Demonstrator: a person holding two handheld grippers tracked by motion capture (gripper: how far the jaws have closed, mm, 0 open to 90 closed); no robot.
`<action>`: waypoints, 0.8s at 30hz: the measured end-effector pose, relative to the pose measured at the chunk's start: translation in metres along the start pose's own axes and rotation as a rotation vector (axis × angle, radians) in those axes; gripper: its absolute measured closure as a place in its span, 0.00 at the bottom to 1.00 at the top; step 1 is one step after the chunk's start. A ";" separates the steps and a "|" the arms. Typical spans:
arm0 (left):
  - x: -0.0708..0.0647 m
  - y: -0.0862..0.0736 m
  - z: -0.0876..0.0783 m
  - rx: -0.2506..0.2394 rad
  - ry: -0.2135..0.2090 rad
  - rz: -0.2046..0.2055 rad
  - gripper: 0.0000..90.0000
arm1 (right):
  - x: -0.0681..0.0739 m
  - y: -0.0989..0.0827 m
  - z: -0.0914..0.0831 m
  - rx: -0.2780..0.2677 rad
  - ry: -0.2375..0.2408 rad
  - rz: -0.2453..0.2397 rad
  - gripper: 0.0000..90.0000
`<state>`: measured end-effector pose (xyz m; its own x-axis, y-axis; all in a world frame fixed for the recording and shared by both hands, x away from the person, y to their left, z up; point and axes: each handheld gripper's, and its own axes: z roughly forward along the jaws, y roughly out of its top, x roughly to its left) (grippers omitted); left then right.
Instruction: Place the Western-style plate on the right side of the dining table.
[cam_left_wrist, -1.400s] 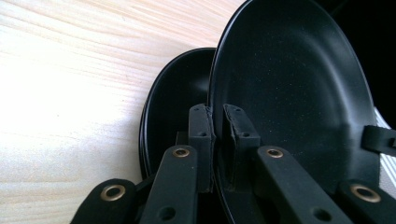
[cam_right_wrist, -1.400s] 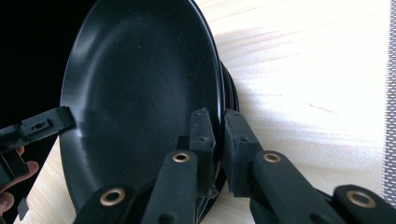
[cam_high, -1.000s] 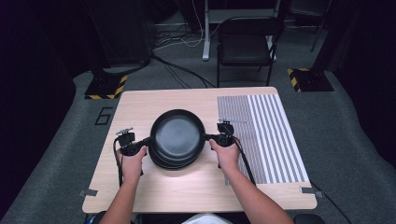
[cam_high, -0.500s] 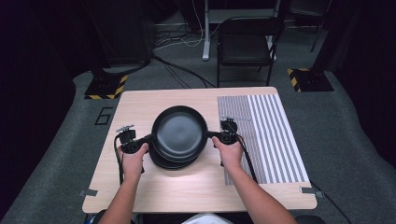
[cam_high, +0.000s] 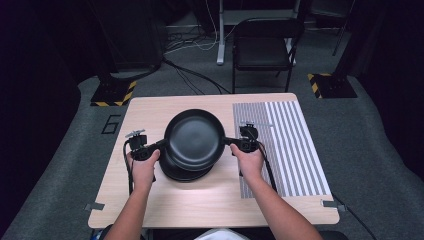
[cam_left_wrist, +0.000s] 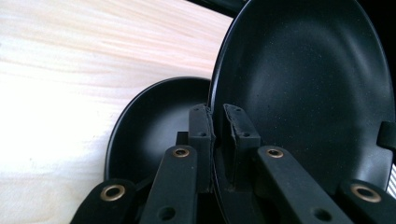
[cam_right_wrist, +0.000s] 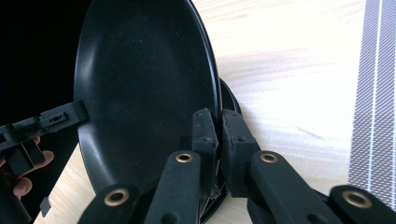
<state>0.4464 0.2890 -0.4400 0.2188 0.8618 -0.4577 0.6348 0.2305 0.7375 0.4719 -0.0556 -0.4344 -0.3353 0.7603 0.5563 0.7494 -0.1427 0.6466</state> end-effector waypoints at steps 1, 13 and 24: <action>-0.002 0.001 0.000 -0.004 -0.003 -0.004 0.91 | 0.000 0.001 -0.002 -0.003 0.002 0.000 0.94; -0.017 0.009 -0.002 -0.005 -0.027 0.019 0.92 | 0.000 0.006 -0.020 -0.030 0.005 -0.005 0.94; -0.025 0.011 0.004 0.006 -0.040 0.030 0.92 | -0.005 0.007 -0.031 -0.050 -0.004 -0.004 0.94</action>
<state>0.4508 0.2681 -0.4220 0.2674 0.8492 -0.4553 0.6321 0.2020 0.7481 0.4609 -0.0799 -0.4164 -0.3361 0.7635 0.5514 0.7186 -0.1705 0.6742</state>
